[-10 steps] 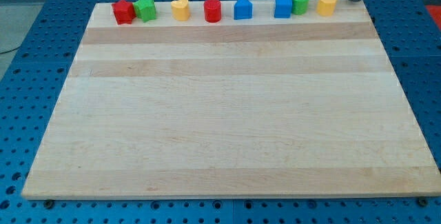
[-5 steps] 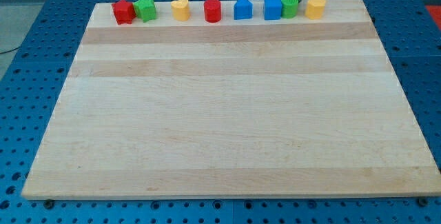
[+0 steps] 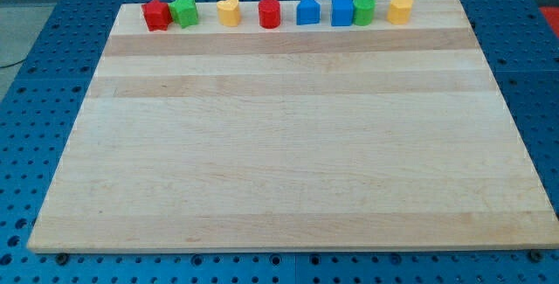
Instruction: Adjust the line of blocks to the horizontal line
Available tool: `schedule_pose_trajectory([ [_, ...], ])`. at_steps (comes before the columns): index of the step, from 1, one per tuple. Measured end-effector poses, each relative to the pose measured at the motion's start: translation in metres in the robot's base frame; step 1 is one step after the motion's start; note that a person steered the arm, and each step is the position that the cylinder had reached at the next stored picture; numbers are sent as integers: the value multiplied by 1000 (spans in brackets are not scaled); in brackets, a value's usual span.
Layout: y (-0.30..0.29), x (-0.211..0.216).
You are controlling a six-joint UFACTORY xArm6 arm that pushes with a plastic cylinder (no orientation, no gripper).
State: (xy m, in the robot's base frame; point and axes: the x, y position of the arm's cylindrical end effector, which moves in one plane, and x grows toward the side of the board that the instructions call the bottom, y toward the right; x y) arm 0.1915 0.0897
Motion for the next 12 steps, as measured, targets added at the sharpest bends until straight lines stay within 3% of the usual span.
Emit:
schedule_pose_trajectory([
  [12, -164, 0],
])
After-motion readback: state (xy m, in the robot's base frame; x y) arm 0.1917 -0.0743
